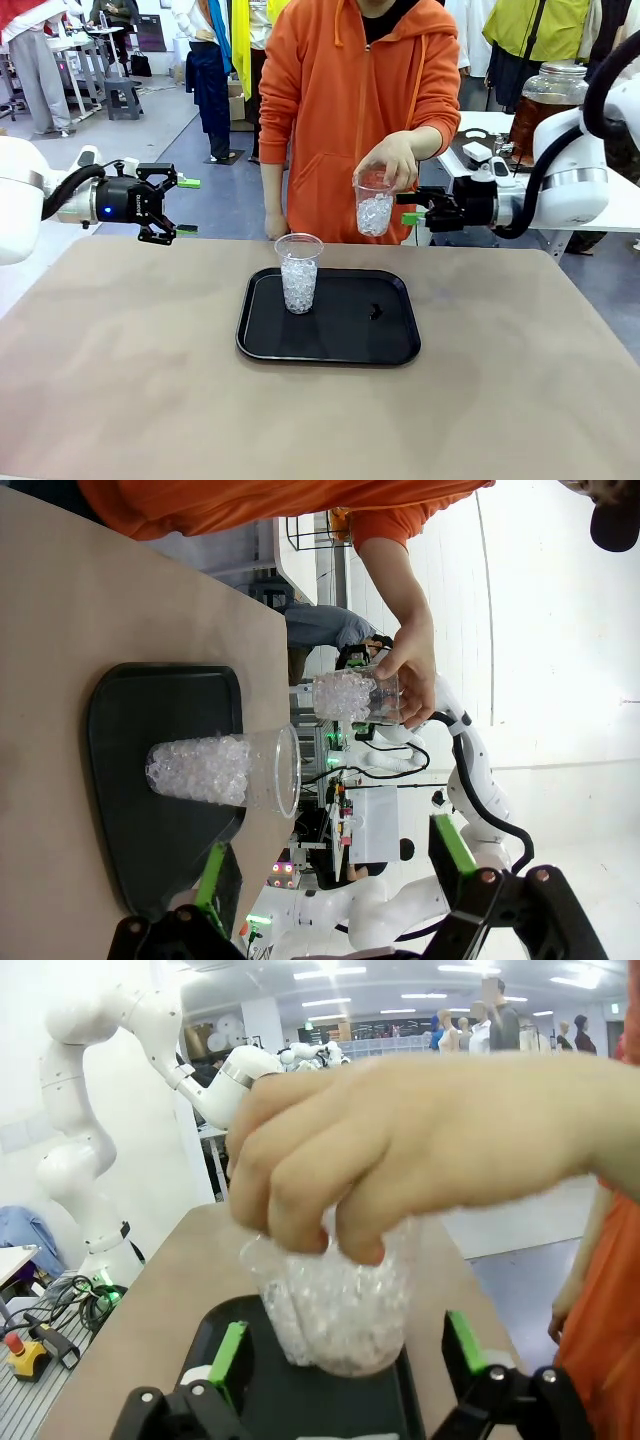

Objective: Pour the drink into the iced cup.
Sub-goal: Open the gripper to release the iced cup you were holding, then pick up the iced cup indicated by the human and present it to them.

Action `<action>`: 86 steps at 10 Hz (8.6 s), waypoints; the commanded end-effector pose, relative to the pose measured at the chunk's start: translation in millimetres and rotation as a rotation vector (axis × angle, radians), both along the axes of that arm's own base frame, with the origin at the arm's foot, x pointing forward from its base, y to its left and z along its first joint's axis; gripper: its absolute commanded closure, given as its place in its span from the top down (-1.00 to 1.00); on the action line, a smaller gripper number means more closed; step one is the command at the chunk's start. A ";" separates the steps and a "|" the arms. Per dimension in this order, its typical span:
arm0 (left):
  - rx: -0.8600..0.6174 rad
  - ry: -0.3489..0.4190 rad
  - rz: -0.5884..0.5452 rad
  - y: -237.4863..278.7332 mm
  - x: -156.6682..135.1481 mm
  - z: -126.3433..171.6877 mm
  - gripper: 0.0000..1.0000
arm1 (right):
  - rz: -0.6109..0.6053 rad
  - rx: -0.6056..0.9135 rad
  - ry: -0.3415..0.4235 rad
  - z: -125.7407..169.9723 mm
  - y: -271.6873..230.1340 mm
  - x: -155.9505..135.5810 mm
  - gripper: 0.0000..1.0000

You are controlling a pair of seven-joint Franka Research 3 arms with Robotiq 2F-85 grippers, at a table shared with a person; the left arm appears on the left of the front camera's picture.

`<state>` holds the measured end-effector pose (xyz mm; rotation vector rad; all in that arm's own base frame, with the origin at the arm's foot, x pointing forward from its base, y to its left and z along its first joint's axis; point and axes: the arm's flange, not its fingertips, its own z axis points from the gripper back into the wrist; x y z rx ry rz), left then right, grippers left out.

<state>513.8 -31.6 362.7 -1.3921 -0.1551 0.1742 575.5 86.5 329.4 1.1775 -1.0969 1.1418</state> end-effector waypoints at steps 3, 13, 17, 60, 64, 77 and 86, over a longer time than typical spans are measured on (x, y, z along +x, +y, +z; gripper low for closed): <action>-0.002 -0.012 0.004 -0.4 -0.1 0.7 1.00 | 0.021 0.019 -0.043 -29.1 -46.8 -31.2 1.00; -0.002 -0.012 0.004 -0.4 -0.1 0.7 1.00 | -0.019 0.056 -0.023 -71.2 -89.0 -58.6 1.00; -0.002 -0.012 0.004 -0.4 -0.1 0.7 1.00 | -0.019 0.056 -0.023 -71.2 -89.0 -58.6 1.00; -0.002 -0.012 0.004 -0.4 -0.1 0.7 1.00 | -0.019 0.056 -0.023 -71.2 -89.0 -58.6 1.00; -0.002 -0.012 0.004 -0.4 -0.1 0.7 1.00 | -0.019 0.056 -0.023 -71.2 -89.0 -58.6 1.00; -0.002 -0.012 0.004 -0.4 -0.1 0.7 1.00 | -0.019 0.056 -0.023 -71.2 -89.0 -58.6 1.00; -0.002 -0.012 0.004 -0.4 -0.1 0.7 1.00 | -0.019 0.056 -0.023 -71.2 -89.0 -58.6 1.00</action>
